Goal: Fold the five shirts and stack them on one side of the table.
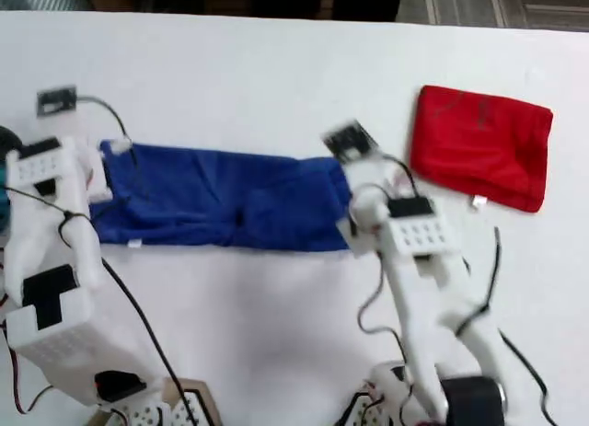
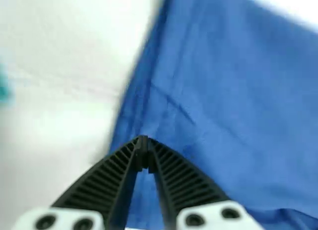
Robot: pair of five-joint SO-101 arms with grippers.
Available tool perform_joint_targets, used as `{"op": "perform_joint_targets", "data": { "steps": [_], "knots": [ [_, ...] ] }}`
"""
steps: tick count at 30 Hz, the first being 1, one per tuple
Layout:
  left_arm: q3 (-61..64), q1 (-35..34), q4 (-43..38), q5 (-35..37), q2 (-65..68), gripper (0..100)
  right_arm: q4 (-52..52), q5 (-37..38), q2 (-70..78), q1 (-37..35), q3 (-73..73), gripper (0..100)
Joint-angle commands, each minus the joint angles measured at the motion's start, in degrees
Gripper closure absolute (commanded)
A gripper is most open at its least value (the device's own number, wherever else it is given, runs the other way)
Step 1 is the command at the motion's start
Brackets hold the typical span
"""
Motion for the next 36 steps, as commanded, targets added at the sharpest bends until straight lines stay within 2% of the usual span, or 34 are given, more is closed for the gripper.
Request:
{"op": "perform_joint_targets", "data": {
  "steps": [1,4,7,11,21,29,36],
  "knots": [
    [-10.9,0.4,5.2,-5.6,-3.3,92,-1.3,0.4,-8.3,6.7,6.5,97.8],
    [-16.7,0.4,6.8,-6.8,1.1,80,-1.3,0.8,-12.0,13.1,10.1,97.6],
    [-22.6,0.3,9.9,-6.9,10.2,74,-1.4,6.2,-14.1,17.5,12.5,92.3],
    [-35.9,0.3,18.8,-6.6,22.1,74,-2.0,11.7,-15.0,22.0,14.9,82.9],
    [-71.1,-1.8,31.6,-8.7,42.0,74,-13.4,13.8,-14.9,29.9,24.1,84.3],
    [-81.6,-3.5,34.5,-16.4,54.5,74,-17.5,13.3,-15.3,30.3,28.1,84.3],
    [-85.4,-0.4,39.5,-25.1,57.5,74,-17.6,13.3,-14.9,30.0,28.3,84.3]
  ]
}}
